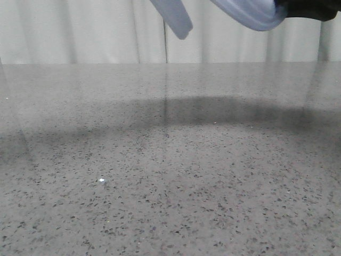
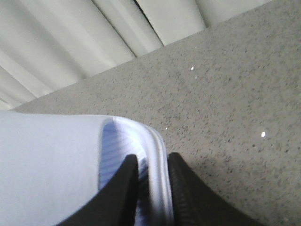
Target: Insert blue slippers together front up
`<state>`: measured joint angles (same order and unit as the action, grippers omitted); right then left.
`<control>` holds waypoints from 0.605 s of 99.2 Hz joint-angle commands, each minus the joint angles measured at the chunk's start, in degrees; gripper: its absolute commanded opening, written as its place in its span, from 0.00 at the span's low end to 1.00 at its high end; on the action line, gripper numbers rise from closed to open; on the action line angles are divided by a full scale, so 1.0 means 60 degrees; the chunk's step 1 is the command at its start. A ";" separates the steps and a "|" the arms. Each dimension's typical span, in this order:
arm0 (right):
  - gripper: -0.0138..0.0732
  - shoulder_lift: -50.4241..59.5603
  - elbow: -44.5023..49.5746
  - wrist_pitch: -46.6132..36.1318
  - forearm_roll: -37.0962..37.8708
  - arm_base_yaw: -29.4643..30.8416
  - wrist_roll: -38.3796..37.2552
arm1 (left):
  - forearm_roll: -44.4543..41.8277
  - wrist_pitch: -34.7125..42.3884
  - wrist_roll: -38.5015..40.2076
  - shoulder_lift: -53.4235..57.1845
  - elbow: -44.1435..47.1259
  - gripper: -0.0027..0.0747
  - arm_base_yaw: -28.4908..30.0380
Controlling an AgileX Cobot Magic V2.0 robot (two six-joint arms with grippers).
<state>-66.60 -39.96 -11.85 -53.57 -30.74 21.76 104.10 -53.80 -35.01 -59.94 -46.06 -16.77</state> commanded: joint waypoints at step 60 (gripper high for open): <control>0.59 0.2743 -0.0496 -0.0197 0.0548 0.1526 0.2991 | -0.0100 0.0895 0.0292 -0.0180 -0.0170 0.07 -0.0240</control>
<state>-53.56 -40.92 -10.05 -51.69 -22.77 36.72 99.29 -47.85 -33.70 -61.21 -45.16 -17.67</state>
